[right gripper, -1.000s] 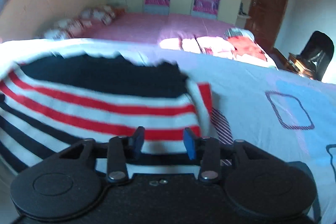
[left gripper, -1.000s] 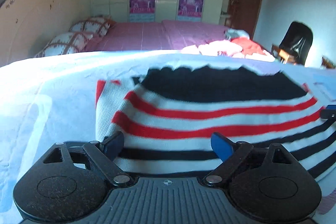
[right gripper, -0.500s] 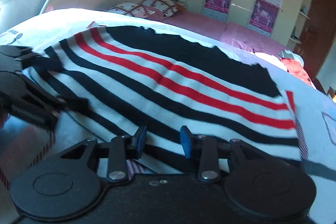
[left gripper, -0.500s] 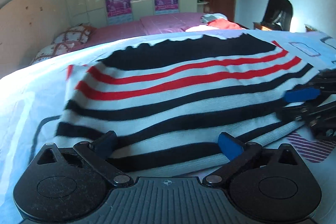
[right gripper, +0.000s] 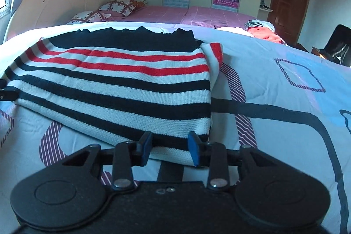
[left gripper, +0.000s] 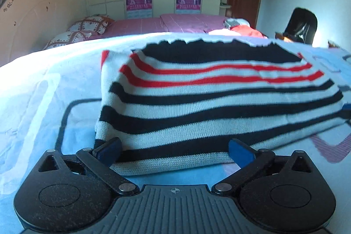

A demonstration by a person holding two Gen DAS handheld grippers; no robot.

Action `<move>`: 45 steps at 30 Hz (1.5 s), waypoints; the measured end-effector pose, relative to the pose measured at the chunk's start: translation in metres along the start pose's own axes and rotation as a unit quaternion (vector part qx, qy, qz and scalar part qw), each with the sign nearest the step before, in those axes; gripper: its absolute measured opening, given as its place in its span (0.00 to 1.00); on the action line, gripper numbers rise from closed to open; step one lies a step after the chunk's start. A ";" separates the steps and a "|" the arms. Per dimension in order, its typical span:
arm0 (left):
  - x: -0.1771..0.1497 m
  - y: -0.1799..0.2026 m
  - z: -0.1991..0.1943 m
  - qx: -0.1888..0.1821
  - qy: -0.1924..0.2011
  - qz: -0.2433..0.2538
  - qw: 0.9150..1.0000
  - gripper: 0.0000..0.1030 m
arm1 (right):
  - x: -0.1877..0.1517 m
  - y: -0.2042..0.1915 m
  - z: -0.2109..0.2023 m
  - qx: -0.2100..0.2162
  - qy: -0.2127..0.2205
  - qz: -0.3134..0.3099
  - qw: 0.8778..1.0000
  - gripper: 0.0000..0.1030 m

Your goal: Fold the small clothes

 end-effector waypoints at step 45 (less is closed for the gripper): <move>-0.029 -0.042 0.009 -0.224 0.039 -0.365 0.903 1.00 | 0.052 -0.062 -0.019 0.101 0.085 0.080 0.988 0.35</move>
Point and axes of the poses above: each gripper's, at about its wrist camera, not at the fingertips, and z roughly the way its jaws point, y to its right, x to its top, the point moved 8 cm from there along z, roughly the way its jaws point, and after that the axes turned 12 degrees about -y, right-handed, at the moved point
